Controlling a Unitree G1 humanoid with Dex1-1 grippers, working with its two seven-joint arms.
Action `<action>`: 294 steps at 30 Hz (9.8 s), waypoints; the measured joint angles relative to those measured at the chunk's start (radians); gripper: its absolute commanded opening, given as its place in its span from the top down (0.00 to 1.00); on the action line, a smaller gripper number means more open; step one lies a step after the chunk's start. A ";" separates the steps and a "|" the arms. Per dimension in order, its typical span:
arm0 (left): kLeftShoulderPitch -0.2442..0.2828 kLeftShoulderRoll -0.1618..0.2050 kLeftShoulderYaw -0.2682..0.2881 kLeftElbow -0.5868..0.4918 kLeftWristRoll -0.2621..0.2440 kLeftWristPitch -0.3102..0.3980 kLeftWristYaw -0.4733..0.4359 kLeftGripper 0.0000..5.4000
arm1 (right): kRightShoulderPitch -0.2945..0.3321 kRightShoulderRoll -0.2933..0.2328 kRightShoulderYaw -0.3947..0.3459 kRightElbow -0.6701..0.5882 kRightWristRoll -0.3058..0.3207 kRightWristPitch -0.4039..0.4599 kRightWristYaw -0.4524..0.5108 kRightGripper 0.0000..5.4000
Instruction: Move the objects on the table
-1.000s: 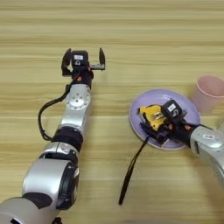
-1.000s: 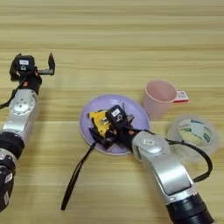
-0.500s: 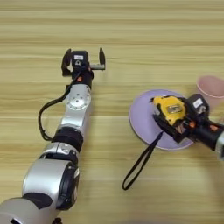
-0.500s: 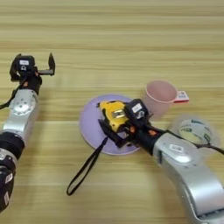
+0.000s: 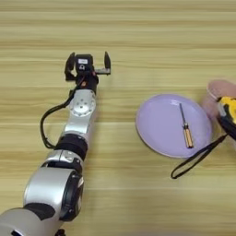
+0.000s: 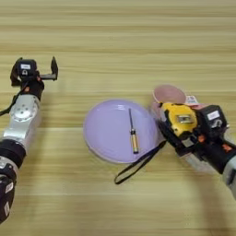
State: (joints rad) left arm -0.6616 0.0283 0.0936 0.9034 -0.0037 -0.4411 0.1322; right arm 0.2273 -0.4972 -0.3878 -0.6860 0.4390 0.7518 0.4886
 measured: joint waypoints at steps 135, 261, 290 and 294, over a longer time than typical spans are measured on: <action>-0.004 -0.003 -0.001 0.009 0.000 -0.002 0.000 0.00 | -0.378 0.144 0.654 0.396 -0.029 -0.109 0.031 0.01; -0.002 -0.006 -0.002 -0.010 0.000 -0.001 -0.002 0.00 | -0.447 0.211 0.653 0.684 -0.358 -0.251 0.013 0.09; -0.002 -0.006 -0.002 -0.011 0.000 0.000 -0.001 0.00 | -0.447 0.210 0.662 0.684 -0.374 -0.251 0.039 0.69; -0.002 -0.006 -0.002 -0.011 0.000 0.000 -0.001 0.00 | -0.447 0.210 0.662 0.684 -0.376 -0.251 0.041 0.77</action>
State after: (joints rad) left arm -0.6636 0.0221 0.0919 0.8924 -0.0035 -0.4416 0.1308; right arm -0.2193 -0.2874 0.2738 -0.0024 0.0626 0.5012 0.5296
